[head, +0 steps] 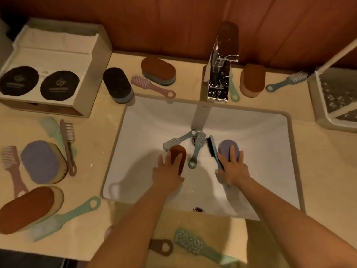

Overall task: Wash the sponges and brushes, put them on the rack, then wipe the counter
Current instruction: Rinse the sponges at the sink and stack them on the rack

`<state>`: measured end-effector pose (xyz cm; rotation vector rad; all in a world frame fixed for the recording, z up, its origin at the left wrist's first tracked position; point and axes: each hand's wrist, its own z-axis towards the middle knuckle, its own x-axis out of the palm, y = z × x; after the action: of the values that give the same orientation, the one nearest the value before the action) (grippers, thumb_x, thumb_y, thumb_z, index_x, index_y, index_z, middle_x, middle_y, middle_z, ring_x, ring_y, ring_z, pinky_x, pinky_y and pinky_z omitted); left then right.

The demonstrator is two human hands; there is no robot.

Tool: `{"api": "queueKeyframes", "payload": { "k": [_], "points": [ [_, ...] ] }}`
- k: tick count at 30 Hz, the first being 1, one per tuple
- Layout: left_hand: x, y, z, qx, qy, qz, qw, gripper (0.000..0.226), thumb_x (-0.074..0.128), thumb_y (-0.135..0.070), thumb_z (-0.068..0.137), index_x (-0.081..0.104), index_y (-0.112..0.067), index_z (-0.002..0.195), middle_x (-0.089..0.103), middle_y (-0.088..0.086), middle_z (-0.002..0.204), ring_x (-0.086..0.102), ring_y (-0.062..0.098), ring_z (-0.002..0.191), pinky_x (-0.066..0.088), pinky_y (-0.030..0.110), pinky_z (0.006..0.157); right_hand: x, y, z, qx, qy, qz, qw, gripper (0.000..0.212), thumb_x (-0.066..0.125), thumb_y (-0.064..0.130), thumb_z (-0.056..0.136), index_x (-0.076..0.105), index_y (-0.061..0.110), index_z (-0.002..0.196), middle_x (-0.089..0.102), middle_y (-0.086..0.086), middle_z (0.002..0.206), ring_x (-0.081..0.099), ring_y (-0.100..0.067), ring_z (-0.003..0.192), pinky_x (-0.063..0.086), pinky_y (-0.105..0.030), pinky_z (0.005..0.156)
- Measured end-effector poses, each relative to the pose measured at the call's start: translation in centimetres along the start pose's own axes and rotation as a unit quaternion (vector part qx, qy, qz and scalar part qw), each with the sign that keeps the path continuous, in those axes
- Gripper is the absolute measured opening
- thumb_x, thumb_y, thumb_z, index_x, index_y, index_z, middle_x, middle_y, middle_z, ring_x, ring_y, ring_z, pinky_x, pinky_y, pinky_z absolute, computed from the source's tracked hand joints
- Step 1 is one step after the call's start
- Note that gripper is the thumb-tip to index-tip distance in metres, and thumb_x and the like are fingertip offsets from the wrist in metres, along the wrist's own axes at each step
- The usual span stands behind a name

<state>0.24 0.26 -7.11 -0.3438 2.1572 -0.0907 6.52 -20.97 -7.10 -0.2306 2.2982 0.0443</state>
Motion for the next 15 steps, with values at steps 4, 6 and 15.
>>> {"api": "queueKeyframes", "payload": {
  "k": [4,6,15],
  "points": [
    [1.2,-0.7,0.6,-0.023,-0.019,-0.049,0.998,0.079,0.055,-0.043,0.084,0.005,-0.042,0.146,-0.007,0.004,0.158,0.019,0.039,0.137,0.037,0.05,0.1,-0.1,0.6,0.4,0.019,0.016,0.016,1.0,0.067,0.037,0.045,0.096,-0.002,0.035,0.149,-0.027,-0.012,0.154,-0.01,-0.048,0.141,0.027,-0.048,0.11],
    [1.7,-0.6,0.8,-0.032,-0.052,-0.051,0.997,0.08,0.057,-0.044,0.081,0.008,-0.044,0.144,-0.002,0.005,0.158,0.026,0.035,0.135,0.034,0.047,0.1,-0.2,0.6,1.0,0.028,0.034,0.027,0.999,0.068,0.04,0.046,0.095,-0.002,0.036,0.148,-0.03,-0.011,0.153,-0.007,-0.048,0.141,0.026,-0.049,0.111],
    [1.4,-0.9,1.2,-0.025,-0.061,-0.063,0.996,0.073,0.07,-0.028,0.073,0.029,-0.027,0.134,0.017,0.016,0.149,0.044,0.033,0.116,0.045,0.039,0.093,-0.6,0.6,0.7,0.032,0.02,0.071,0.997,0.049,0.043,0.04,0.095,0.031,0.03,0.141,-0.018,-0.016,0.156,0.028,-0.045,0.129,0.035,-0.044,0.102]
  ]
}}
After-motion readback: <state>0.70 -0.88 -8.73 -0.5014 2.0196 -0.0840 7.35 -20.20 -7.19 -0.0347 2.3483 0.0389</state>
